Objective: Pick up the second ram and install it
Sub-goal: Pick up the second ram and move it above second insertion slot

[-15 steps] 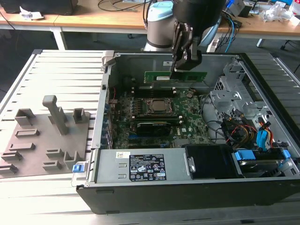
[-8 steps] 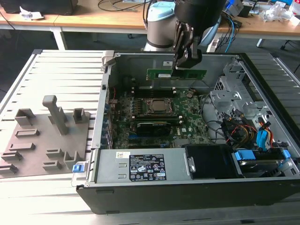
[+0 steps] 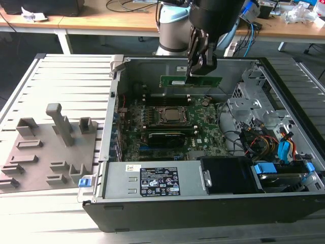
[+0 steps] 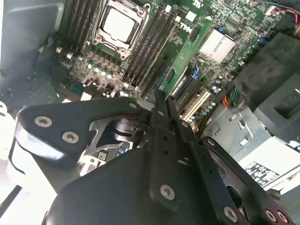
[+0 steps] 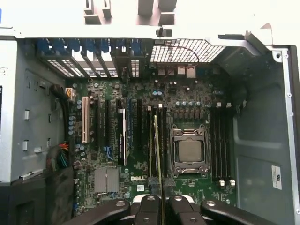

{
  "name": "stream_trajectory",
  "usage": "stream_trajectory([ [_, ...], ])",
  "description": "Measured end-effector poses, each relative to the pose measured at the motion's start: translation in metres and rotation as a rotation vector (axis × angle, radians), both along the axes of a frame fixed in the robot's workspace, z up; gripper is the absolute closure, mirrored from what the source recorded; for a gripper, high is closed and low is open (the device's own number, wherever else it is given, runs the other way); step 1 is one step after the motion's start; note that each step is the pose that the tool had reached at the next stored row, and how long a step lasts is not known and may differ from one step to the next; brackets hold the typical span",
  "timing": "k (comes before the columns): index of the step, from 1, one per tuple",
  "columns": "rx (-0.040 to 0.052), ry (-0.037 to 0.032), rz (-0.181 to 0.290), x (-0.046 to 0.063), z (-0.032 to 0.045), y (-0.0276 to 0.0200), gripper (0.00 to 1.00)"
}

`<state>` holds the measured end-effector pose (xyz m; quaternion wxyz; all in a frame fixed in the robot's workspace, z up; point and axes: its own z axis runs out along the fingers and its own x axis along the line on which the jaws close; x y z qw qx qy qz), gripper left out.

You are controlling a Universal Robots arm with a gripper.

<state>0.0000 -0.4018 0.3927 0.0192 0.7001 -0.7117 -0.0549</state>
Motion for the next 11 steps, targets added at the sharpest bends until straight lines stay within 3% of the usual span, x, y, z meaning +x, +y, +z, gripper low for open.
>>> stream_trajectory([
  [11,0.0001,0.0017,0.000,0.001,-0.0183,0.0000,0.86],
])
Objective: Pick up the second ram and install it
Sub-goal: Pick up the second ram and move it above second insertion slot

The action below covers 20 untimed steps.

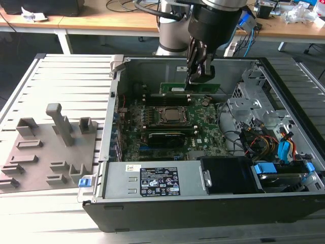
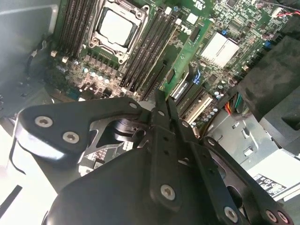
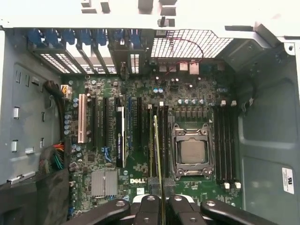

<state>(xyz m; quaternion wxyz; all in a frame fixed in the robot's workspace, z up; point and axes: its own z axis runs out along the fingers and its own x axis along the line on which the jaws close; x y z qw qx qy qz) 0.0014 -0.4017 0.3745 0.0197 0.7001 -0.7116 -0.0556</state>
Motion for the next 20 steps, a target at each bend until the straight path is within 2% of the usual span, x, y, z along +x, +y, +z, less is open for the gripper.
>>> stream_trajectory([
  [10,-0.0001,0.0002,0.000,0.001,-0.0099,0.0000,0.86],
  [20,-0.0001,0.0002,0.000,0.001,-0.0112,0.0000,0.86],
])
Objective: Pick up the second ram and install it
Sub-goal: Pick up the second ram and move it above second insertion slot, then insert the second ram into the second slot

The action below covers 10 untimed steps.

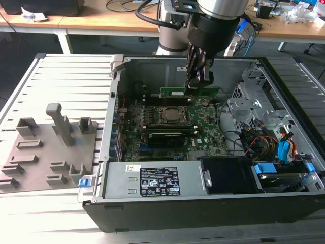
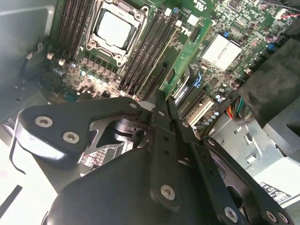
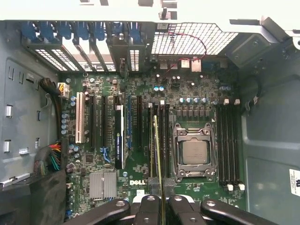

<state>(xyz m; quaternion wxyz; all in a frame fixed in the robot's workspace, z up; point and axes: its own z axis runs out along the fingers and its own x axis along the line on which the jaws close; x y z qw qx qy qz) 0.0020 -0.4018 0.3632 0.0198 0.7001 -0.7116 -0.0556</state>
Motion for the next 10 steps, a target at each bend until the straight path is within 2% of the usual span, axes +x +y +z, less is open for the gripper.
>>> stream_trajectory([
  [7,0.0004,0.0000,0.000,0.0000,-0.0002,0.0000,0.86],
  [8,0.0035,-0.0001,0.000,0.0000,-0.0004,0.0000,0.86],
  [10,0.0234,0.0000,0.000,-0.0003,-0.0005,0.0000,0.86],
])
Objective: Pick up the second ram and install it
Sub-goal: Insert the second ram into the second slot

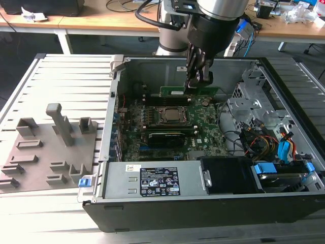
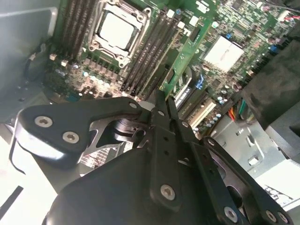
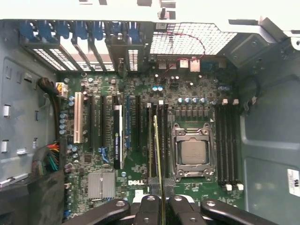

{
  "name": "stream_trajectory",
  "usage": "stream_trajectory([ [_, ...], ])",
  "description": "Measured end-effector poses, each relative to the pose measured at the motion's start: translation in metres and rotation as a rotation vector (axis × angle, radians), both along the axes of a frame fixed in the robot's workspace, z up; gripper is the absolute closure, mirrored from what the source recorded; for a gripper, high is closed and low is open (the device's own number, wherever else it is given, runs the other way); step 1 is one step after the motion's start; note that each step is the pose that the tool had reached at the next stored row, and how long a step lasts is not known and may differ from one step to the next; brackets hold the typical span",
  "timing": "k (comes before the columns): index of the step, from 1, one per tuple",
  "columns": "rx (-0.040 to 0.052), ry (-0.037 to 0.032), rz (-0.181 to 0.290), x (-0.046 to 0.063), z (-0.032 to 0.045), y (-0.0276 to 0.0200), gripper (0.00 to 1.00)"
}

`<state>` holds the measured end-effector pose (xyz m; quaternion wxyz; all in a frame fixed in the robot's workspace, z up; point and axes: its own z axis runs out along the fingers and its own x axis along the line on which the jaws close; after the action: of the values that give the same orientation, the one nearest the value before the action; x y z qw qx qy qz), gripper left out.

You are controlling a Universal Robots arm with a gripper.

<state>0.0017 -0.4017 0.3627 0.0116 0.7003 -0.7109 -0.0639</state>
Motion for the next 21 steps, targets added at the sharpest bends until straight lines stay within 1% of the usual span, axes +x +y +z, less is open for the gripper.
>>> stream_trajectory([
  [2,0.0145,0.0000,0.000,0.000,-0.0003,0.0000,0.86],
  [3,0.0165,-0.0001,0.000,0.000,-0.0006,0.0000,0.86],
  [11,0.0172,0.0001,0.000,0.000,-0.0072,0.0000,0.86],
  [15,0.0173,0.0000,0.000,0.000,-0.0132,0.0000,0.86],
  [21,0.0172,0.0001,0.000,0.000,-0.0190,0.0000,0.86],
])
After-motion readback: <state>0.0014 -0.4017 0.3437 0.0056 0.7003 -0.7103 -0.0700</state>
